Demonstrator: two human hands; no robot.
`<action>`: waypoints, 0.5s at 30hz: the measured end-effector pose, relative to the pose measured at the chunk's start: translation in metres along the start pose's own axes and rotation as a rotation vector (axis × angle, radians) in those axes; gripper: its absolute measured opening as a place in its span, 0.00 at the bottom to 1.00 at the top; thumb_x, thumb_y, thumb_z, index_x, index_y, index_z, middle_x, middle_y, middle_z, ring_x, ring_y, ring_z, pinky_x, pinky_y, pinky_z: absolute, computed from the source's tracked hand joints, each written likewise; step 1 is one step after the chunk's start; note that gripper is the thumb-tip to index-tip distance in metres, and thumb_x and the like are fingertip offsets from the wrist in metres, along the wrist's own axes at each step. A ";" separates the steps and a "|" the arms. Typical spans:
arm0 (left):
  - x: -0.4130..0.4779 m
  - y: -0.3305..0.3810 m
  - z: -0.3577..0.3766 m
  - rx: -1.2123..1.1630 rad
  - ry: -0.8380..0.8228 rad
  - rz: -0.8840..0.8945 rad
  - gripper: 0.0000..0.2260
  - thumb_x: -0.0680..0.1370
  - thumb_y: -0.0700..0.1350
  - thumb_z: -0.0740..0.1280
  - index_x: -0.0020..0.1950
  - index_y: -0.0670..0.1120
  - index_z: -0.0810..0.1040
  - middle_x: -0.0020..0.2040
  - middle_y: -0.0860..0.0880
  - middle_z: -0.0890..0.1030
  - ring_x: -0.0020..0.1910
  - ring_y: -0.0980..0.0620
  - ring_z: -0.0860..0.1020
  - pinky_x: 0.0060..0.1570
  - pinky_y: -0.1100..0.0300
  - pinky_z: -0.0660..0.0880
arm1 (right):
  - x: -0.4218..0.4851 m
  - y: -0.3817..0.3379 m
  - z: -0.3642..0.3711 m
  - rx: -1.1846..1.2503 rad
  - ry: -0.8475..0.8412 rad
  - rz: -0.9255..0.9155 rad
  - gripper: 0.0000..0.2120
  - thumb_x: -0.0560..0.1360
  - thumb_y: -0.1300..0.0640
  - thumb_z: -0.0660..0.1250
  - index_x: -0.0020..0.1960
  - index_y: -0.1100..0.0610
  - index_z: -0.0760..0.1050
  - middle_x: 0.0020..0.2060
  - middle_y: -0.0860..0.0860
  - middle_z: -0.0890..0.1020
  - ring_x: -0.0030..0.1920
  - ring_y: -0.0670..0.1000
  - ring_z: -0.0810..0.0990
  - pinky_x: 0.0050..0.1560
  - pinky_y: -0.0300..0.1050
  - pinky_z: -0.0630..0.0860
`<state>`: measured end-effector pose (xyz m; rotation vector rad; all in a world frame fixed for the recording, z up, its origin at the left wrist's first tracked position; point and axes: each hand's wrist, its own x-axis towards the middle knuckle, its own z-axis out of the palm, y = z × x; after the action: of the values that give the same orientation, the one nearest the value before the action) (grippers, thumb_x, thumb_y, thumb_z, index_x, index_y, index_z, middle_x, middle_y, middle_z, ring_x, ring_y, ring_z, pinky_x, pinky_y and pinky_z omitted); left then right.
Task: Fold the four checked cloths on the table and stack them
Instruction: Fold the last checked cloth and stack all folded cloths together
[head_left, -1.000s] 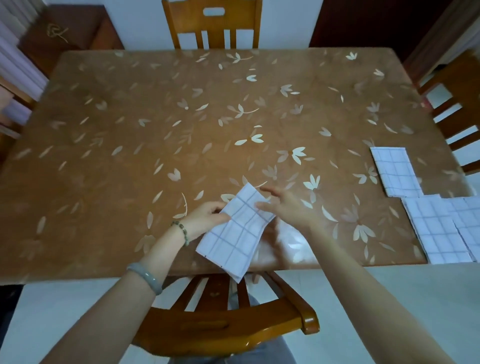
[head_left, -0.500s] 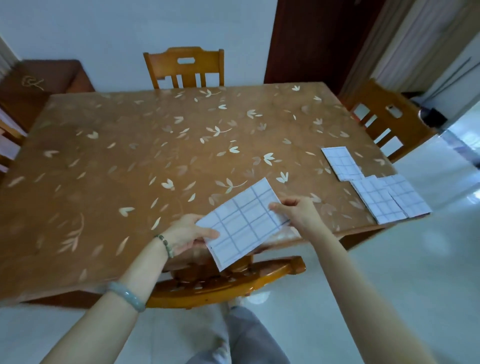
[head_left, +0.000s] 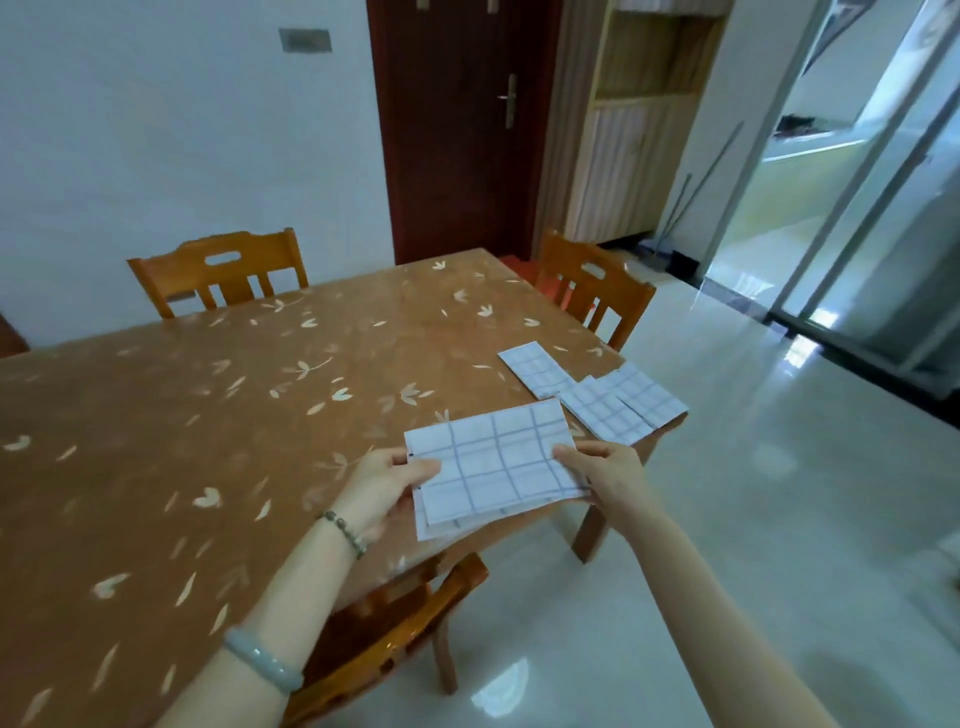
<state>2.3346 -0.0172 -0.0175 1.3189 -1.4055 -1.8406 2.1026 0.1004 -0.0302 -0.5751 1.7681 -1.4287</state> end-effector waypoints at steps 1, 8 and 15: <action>0.005 0.003 0.016 -0.007 -0.015 0.003 0.02 0.75 0.35 0.69 0.46 0.39 0.81 0.43 0.43 0.85 0.39 0.48 0.84 0.41 0.53 0.81 | 0.006 0.000 -0.015 0.017 0.021 0.004 0.05 0.68 0.59 0.76 0.35 0.58 0.83 0.34 0.53 0.85 0.35 0.51 0.83 0.40 0.46 0.79; 0.046 0.005 0.151 -0.098 -0.079 -0.029 0.05 0.76 0.33 0.66 0.49 0.36 0.80 0.40 0.43 0.85 0.38 0.48 0.84 0.37 0.56 0.81 | 0.063 0.004 -0.137 0.047 0.088 0.054 0.12 0.68 0.59 0.76 0.48 0.64 0.80 0.42 0.57 0.84 0.42 0.55 0.83 0.47 0.52 0.81; 0.086 -0.006 0.248 -0.155 -0.026 -0.090 0.05 0.76 0.34 0.67 0.50 0.38 0.81 0.54 0.41 0.81 0.46 0.46 0.82 0.47 0.52 0.81 | 0.124 0.006 -0.230 -0.019 0.013 0.056 0.09 0.71 0.60 0.73 0.47 0.65 0.81 0.40 0.58 0.83 0.39 0.54 0.82 0.39 0.46 0.79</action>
<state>2.0791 0.0297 -0.0546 1.3027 -1.2075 -1.9885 1.8469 0.1477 -0.0561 -0.5231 1.7957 -1.3821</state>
